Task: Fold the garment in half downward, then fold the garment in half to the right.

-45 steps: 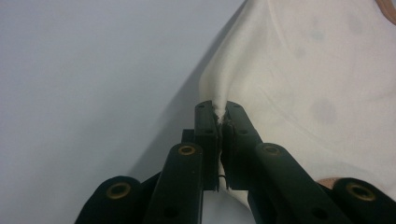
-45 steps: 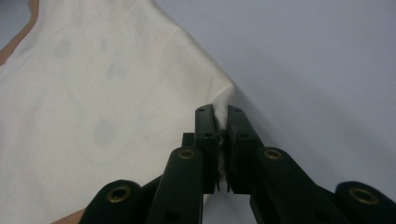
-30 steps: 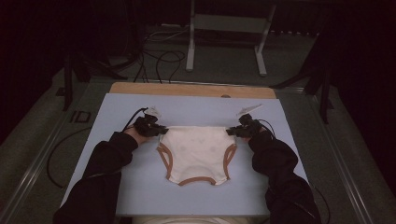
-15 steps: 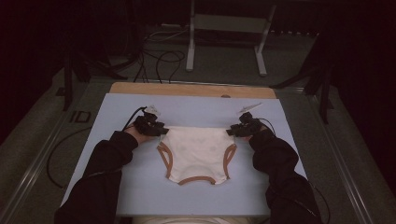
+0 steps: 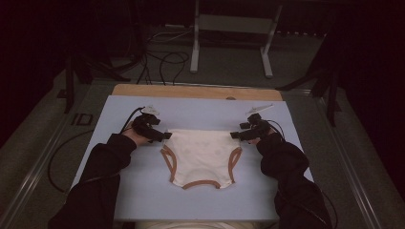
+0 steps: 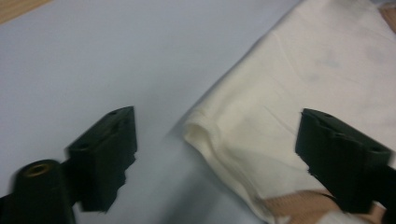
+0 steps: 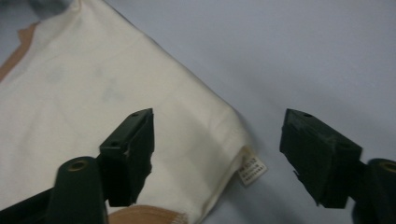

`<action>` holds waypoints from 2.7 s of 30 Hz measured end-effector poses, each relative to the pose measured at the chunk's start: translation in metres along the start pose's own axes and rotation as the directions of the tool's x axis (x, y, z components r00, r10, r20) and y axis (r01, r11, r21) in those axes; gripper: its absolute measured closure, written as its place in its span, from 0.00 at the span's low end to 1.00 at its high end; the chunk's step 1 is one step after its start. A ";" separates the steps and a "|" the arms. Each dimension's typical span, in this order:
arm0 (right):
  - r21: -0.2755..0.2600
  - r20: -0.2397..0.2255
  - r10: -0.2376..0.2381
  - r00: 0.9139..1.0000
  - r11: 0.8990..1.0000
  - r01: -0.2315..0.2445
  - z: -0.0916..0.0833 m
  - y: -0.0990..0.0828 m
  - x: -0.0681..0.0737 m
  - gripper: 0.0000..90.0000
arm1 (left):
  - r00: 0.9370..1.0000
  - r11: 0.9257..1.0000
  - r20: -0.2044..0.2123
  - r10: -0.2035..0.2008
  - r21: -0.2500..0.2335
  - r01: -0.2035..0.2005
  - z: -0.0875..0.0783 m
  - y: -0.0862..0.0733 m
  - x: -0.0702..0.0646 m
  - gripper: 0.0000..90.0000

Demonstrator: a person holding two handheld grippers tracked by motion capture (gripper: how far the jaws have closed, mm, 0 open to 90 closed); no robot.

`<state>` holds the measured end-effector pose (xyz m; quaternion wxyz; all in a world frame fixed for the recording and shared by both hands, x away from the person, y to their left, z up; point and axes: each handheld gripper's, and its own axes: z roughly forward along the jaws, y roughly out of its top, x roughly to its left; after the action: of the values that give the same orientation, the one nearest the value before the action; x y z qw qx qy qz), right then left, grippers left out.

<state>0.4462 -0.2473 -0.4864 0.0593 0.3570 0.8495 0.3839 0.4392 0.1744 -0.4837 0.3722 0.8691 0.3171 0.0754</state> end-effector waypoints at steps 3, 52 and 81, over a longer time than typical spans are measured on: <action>0.000 -0.036 0.000 0.999 1.000 0.000 -0.002 0.000 0.004 0.20 | 0.999 1.000 0.035 0.007 0.005 -0.007 -0.005 0.001 -0.002 0.06; -0.011 -0.116 -0.241 0.964 0.970 0.242 0.019 0.056 0.084 0.12 | 0.961 0.970 0.154 0.232 -0.116 -0.215 -0.044 -0.025 -0.097 0.00; 0.013 -0.164 -0.283 0.945 0.957 0.288 0.063 0.085 0.106 0.12 | 0.907 0.929 0.203 0.370 -0.070 -0.363 -0.030 -0.042 -0.122 0.00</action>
<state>0.4393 -0.1008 -0.4528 0.0391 0.1993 0.9012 0.3830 0.3113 0.1401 -0.4782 0.3965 0.9102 0.1056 0.0557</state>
